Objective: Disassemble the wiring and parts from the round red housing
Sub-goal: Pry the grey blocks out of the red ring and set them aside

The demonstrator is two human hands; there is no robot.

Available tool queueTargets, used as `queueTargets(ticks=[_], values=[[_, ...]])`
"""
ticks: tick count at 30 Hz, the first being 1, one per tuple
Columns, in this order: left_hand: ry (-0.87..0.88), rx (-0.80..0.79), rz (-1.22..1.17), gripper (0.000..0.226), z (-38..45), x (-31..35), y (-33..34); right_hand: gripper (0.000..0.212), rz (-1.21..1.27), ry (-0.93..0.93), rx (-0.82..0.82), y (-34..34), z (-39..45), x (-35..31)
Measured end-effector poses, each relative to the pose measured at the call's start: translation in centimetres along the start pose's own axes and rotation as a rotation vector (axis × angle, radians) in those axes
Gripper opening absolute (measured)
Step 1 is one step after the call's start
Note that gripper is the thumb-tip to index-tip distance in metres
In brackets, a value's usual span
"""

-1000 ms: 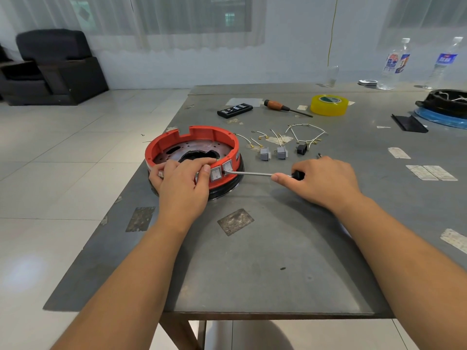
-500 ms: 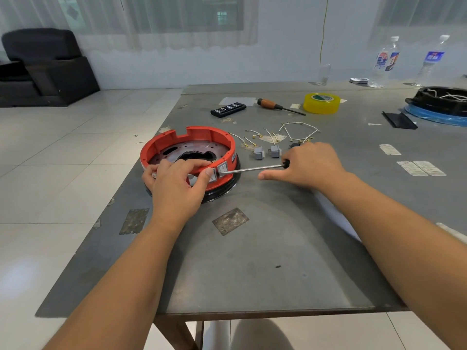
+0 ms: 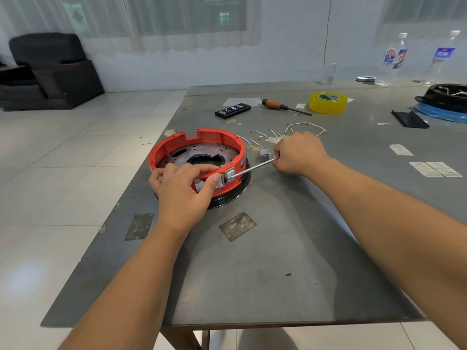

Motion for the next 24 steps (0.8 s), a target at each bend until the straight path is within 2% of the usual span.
queueTargets(ticks=[6, 11, 17, 20, 22, 24], values=[[0.018, 0.005, -0.026, 0.028, -0.1, -0.1, 0.0, 0.018, 0.029, 0.031, -0.047, 0.4, 0.8, -0.8], [0.024, -0.001, -0.021, 0.036, -0.1, -0.1, 0.0, 0.022, 0.023, 0.011, -0.019, 0.9, 0.8, -0.3], [0.01, 0.0, -0.021, 0.032, -0.2, 0.0, 0.0, 0.061, 0.008, 0.007, -0.011, 0.1, -1.1, 1.3], [0.004, 0.003, -0.029, 0.027, -0.3, 0.0, 0.0, 0.075, 0.053, 0.004, 0.063, -0.7, -3.3, 2.1], [0.007, 0.008, -0.032, 0.026, -0.3, 0.0, 0.0, 0.081, 0.108, -0.034, 0.15, -0.7, -4.7, 2.6], [0.007, 0.007, -0.031, 0.026, -0.3, 0.0, 0.1, 0.078, 0.148, -0.088, 0.21, -0.5, -5.7, 2.9]])
Point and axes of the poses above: each hand's wrist, its own z-axis towards the middle knuckle, its own y-axis out of the palm, x = y × z, the point moved 1 cm from there along z, towards the middle knuckle, and after that the axes turned 9 degrees about y, right-handed, at the moved point
